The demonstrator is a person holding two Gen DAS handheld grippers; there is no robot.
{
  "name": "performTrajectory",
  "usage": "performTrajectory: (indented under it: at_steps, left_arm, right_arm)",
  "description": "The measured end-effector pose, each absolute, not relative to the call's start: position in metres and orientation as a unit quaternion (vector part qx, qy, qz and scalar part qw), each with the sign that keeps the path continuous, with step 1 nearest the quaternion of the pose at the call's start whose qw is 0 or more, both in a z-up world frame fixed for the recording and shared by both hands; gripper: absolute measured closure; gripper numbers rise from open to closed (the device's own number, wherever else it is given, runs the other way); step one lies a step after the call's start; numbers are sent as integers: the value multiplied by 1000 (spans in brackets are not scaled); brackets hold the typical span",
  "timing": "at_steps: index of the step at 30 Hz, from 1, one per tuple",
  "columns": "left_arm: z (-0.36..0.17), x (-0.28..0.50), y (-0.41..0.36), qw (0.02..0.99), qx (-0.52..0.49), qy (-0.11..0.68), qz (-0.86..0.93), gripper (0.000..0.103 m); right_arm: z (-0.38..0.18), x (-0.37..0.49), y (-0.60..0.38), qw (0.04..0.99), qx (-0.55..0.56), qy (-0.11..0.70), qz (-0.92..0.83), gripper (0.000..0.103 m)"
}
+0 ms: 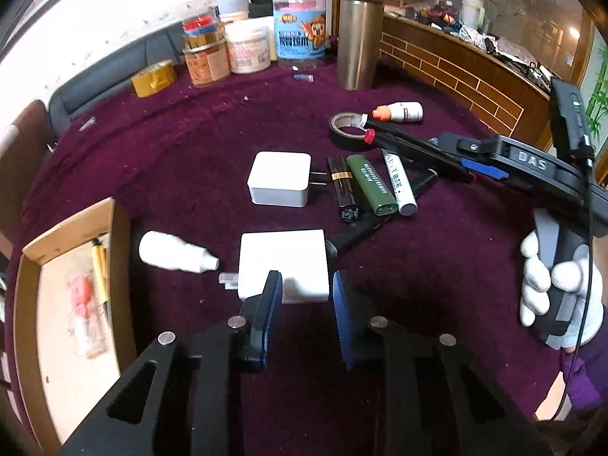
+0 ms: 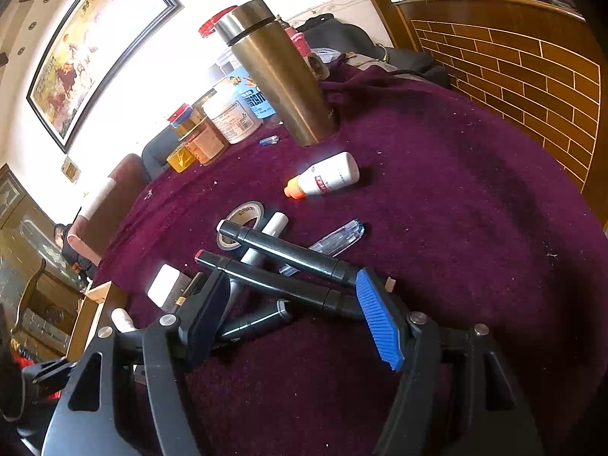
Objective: Organize rigid objects
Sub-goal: 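Withdraw both grippers from the box back toward the table objects, then grasp the large white charger with the left gripper and lift it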
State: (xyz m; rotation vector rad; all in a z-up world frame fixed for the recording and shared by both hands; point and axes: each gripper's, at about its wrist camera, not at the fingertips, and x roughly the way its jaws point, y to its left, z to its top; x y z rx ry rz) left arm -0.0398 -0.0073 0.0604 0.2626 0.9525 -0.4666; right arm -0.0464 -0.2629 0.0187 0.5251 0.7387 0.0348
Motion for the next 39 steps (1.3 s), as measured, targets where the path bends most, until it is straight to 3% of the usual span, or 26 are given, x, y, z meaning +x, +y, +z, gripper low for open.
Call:
performTrajectory:
  at_steps: [3,7,16,24,31,34,39]
  left_arm:
    - [71,-53,-1,865,103,439,-222,78]
    - [87,-76,13,881,67,413,-221,52]
    - [78,-99,25,880,-18,424,-212,48]
    - [65,-124,34,862,-65,449,-227,48]
    - [65,-130,46,860,-88,451,-223,47]
    - [68,-128,56,863,-100,445,-218,42]
    - [72,-110,57,865,-88,448,-208,42]
  right_arm:
    - [45,-62,-256,926,200,320,-8,35]
    - [104,-74,-257,949,154,273,-15,35]
    - [293,-36,-299,966,131,210,-80,34]
    - [395,-13,-298,965,91,203,-136,34]
    - [413,-17,-312,957,62,211,-191,34]
    - [376,-33,-302,961,72,234,-129,31]
    - [302,-44,-292,947,93,304,-42,31]
